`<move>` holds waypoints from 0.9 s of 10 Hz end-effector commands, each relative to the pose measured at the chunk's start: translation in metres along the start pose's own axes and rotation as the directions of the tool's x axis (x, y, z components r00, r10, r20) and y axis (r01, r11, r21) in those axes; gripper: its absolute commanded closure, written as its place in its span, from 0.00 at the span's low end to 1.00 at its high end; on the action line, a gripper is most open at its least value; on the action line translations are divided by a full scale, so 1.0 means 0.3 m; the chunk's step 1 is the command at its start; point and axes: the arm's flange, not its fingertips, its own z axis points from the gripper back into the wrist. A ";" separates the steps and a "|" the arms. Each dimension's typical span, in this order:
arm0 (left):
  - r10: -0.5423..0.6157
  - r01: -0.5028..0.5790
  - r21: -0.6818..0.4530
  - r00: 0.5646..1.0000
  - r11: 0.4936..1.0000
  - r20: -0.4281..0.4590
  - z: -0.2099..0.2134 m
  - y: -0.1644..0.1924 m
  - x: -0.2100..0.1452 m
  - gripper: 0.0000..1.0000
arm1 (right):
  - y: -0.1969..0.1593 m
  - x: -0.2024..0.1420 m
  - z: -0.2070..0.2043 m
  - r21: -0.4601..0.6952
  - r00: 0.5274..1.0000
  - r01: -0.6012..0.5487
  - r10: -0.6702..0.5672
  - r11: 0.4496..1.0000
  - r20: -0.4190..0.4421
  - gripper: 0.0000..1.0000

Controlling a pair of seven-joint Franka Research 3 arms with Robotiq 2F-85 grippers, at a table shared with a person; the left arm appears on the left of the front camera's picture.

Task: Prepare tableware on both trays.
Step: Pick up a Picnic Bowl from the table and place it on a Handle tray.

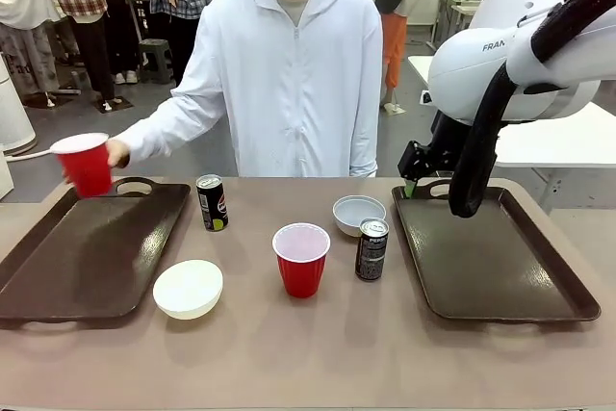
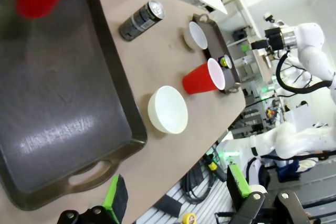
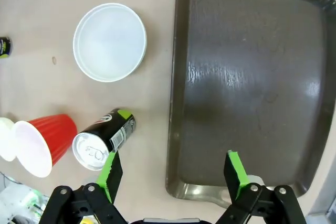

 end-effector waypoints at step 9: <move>-0.013 0.013 -0.009 1.000 1.000 -0.004 0.002 -0.001 -0.002 0.00 | 0.236 0.343 -0.275 -0.063 0.998 -0.049 0.047 0.997 -0.037 0.00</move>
